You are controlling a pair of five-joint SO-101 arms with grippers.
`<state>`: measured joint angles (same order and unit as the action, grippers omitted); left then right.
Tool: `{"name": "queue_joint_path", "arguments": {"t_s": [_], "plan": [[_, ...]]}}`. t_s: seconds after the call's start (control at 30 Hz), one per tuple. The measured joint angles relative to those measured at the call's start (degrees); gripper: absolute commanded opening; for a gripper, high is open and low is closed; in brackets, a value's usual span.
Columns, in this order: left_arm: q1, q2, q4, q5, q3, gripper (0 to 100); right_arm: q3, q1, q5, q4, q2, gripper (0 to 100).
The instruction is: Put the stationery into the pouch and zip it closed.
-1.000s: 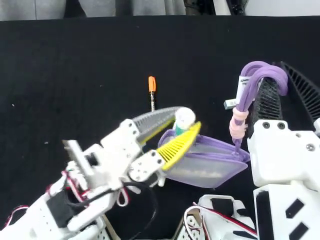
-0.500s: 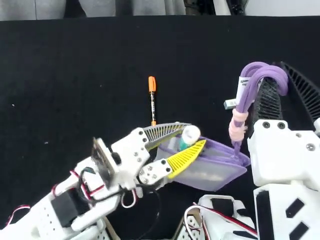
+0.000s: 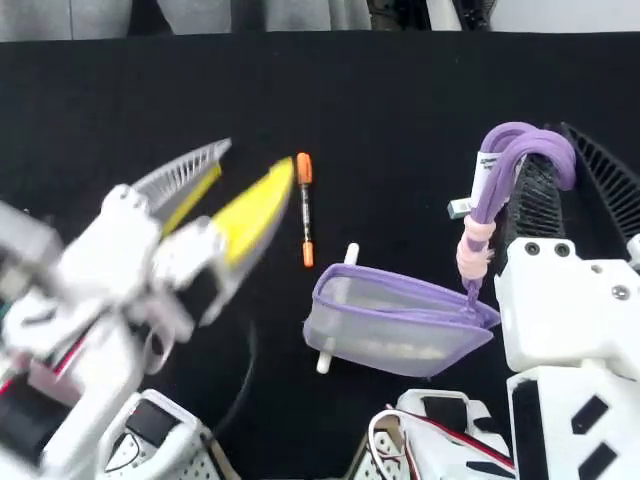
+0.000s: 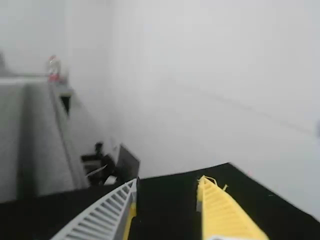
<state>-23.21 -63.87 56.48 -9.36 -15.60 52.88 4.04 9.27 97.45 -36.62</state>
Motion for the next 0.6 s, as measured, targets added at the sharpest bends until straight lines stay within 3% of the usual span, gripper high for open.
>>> {"name": "queue_joint_path", "arguments": {"t_s": [0.17,0.5,0.6], "plan": [[10.1,15.9,-2.5,-3.3,-3.9,20,0.0,0.0,0.0,0.0,0.0,1.1],[12.0,48.4,-25.5,-10.2,-12.6,20,0.0,0.0,0.0,0.0,0.0,1.1],[12.0,57.8,-27.4,-11.2,-11.0,20,0.0,0.0,0.0,0.0,0.0,1.1]]}}
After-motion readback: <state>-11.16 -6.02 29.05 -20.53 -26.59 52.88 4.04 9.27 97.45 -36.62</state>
